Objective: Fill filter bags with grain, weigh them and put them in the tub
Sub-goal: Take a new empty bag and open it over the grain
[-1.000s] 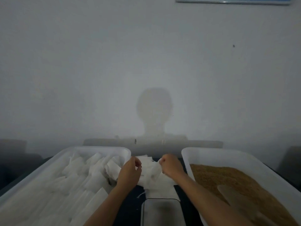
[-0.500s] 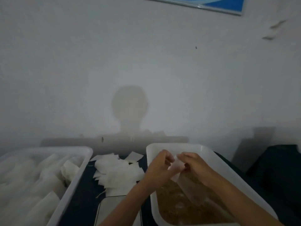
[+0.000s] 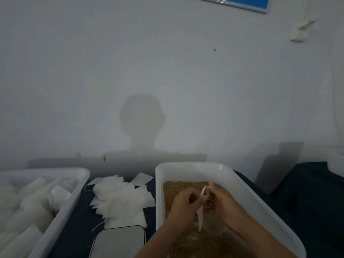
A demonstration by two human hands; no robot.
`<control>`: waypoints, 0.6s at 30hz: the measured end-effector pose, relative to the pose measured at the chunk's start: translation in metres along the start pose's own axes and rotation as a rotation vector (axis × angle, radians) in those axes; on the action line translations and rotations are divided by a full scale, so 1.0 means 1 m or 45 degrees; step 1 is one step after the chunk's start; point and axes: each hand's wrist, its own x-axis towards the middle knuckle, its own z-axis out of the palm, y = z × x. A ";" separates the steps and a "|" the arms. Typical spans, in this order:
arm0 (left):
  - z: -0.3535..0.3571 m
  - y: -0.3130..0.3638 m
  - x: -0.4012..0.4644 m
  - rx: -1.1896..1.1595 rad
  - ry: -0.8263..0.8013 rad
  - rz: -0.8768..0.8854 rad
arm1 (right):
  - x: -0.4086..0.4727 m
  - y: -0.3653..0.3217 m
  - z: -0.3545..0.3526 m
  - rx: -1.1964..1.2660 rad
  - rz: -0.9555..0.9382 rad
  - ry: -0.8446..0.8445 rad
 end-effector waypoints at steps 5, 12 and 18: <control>-0.006 0.000 -0.001 -0.352 -0.104 -0.101 | -0.004 0.000 0.004 -0.112 -0.051 -0.119; -0.005 -0.001 -0.001 -0.430 -0.117 -0.200 | -0.002 0.004 0.003 -0.135 -0.005 -0.089; -0.005 0.000 -0.003 -0.402 -0.057 -0.180 | 0.000 0.006 0.003 -0.040 0.015 -0.032</control>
